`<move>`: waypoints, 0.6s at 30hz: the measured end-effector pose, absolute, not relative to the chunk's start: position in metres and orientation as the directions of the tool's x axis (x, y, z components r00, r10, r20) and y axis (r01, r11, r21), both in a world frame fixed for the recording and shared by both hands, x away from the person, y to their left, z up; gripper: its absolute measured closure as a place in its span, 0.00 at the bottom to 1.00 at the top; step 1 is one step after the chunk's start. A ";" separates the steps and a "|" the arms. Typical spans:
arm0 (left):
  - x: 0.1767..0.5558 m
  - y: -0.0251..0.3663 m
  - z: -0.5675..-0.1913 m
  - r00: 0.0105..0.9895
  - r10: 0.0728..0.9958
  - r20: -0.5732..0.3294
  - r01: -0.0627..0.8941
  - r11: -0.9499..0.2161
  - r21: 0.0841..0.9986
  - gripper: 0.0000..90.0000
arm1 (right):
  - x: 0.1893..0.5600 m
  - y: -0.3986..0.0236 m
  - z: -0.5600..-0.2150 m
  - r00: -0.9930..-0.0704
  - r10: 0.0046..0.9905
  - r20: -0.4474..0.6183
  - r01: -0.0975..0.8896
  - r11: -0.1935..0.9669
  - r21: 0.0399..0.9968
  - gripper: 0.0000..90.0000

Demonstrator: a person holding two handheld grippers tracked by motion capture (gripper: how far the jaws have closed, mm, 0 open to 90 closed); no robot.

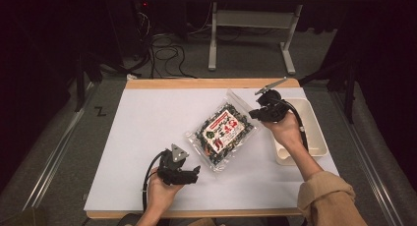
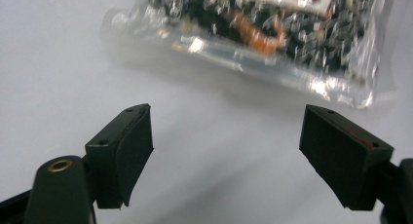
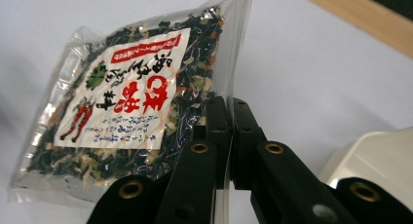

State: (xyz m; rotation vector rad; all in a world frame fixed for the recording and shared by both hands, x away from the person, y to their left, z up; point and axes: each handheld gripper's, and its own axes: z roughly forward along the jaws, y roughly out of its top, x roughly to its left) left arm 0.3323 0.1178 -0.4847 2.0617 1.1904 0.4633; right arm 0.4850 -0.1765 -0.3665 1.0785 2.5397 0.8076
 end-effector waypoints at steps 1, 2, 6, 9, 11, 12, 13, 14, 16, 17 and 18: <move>0.329 0.123 -0.489 0.512 0.859 -0.026 0.603 -0.338 0.723 0.23 | 0.484 -0.177 -0.362 -0.685 0.727 -0.032 0.574 0.567 0.591 1.00; 0.329 0.123 -0.489 0.512 0.859 -0.026 0.603 -0.338 0.723 0.23 | 0.483 -0.177 -0.358 -0.688 0.724 -0.040 0.564 0.570 0.598 1.00; 0.332 0.133 -0.491 0.484 0.874 -0.052 0.616 -0.297 0.730 0.23 | 0.478 -0.175 -0.349 -0.688 0.724 -0.051 0.554 0.569 0.608 1.00; 0.334 0.134 -0.498 0.482 0.874 -0.066 0.636 -0.296 0.713 0.23 | 0.475 -0.172 -0.335 -0.707 0.705 -0.055 0.523 0.573 0.631 1.00; 0.335 0.133 -0.500 0.486 0.872 -0.062 0.640 -0.306 0.704 0.23 | 0.473 -0.172 -0.327 -0.710 0.701 -0.063 0.507 0.571 0.646 1.00; 0.335 0.133 -0.500 0.486 0.872 -0.062 0.640 -0.306 0.704 0.23 | 0.473 -0.172 -0.327 -0.710 0.701 -0.063 0.507 0.571 0.646 1.00; 0.336 0.131 -0.501 0.488 0.871 -0.062 0.637 -0.307 0.707 0.23 | 0.471 -0.172 -0.320 -0.711 0.700 -0.070 0.494 0.568 0.659 1.00; 0.336 0.131 -0.501 0.488 0.871 -0.062 0.637 -0.307 0.707 0.23 | 0.471 -0.172 -0.320 -0.711 0.700 -0.070 0.494 0.568 0.659 1.00; 0.339 0.129 -0.501 0.488 0.871 -0.059 0.632 -0.306 0.712 0.23 | 0.467 -0.172 -0.313 -0.717 0.693 -0.082 0.480 0.575 0.663 1.00; 0.342 0.127 -0.501 0.489 0.870 -0.064 0.632 -0.303 0.713 0.23 | 0.466 -0.171 -0.310 -0.722 0.686 -0.090 0.470 0.582 0.664 1.00; 0.344 0.126 -0.501 0.489 0.870 -0.060 0.630 -0.305 0.714 0.23 | 0.463 -0.171 -0.303 -0.728 0.679 -0.098 0.460 0.589 0.664 1.00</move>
